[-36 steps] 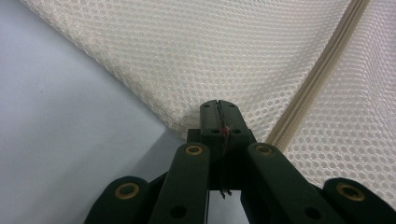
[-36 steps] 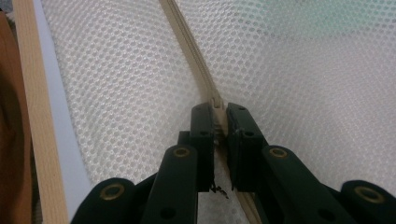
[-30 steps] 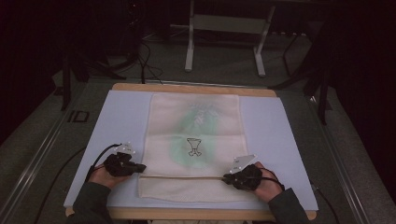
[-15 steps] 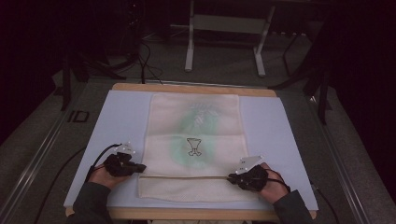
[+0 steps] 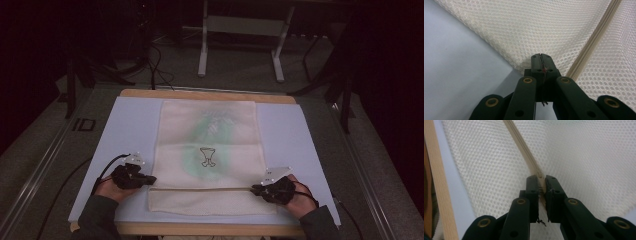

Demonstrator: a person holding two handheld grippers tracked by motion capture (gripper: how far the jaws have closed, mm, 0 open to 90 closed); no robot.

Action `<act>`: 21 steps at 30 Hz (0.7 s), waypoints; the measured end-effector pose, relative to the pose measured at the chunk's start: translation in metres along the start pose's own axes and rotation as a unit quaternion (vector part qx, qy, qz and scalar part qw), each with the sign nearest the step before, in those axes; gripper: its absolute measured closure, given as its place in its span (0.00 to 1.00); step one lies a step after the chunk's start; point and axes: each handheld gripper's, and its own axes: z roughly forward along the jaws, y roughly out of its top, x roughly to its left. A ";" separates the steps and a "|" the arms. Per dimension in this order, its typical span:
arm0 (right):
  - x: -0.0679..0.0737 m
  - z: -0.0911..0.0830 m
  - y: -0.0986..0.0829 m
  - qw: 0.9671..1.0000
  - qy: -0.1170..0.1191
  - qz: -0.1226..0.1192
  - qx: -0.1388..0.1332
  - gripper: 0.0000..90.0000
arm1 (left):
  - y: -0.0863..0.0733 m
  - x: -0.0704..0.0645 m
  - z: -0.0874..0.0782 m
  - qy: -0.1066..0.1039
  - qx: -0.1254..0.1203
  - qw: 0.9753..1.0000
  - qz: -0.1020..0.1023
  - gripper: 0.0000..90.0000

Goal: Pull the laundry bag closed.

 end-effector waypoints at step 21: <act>-0.013 -0.019 -0.028 0.999 -0.018 0.032 0.009 0.91 | 0.000 0.000 0.000 0.000 -0.002 1.000 -0.001 1.00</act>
